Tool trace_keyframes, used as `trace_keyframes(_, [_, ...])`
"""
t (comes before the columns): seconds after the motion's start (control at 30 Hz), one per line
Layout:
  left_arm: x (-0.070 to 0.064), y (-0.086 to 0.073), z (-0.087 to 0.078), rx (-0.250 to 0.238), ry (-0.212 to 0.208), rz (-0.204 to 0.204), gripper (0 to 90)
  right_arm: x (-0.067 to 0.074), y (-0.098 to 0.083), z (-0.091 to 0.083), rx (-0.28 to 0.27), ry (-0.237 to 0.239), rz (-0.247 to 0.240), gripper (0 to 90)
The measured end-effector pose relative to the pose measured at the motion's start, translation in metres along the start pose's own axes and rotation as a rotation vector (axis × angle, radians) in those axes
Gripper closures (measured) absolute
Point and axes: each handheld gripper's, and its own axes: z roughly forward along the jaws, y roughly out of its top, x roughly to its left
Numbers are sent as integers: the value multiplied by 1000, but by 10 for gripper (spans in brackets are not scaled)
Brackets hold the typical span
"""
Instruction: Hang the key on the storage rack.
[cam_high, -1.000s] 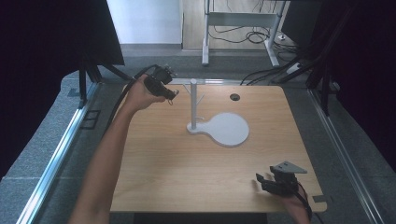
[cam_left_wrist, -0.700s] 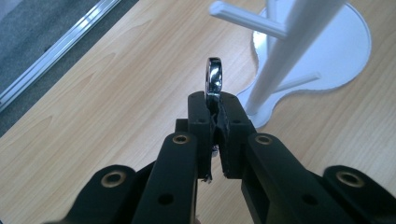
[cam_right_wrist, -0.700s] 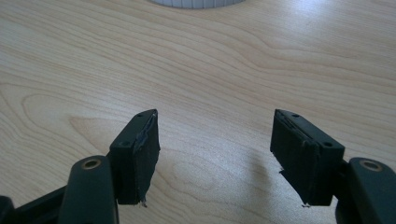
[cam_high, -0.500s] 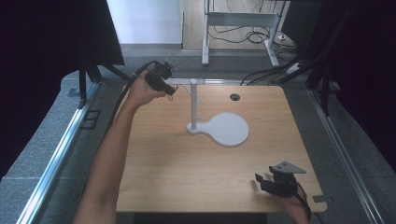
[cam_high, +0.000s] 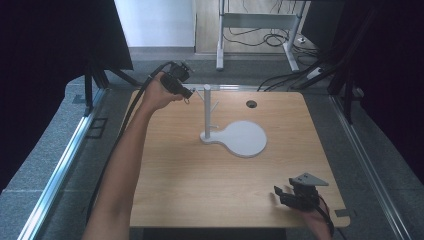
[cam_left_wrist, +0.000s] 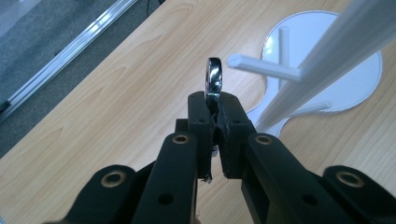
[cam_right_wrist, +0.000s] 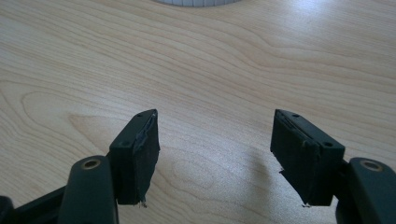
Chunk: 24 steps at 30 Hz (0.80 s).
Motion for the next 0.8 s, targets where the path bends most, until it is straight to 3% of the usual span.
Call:
trace_keyframes(0.2, [-3, 3, -2, -6, 10, 4, 856, 0, 0, 0, -3, 1, 4, 330])
trace_keyframes(0.3, [-4, 3, -1, -7, 8, 4, 856, -1, 1, -2, -12, 27, 12, 329])
trace_keyframes(0.8, [-9, 5, 0, -9, 37, 26, 856, -2, 0, 1, 2, 26, 12, 329])
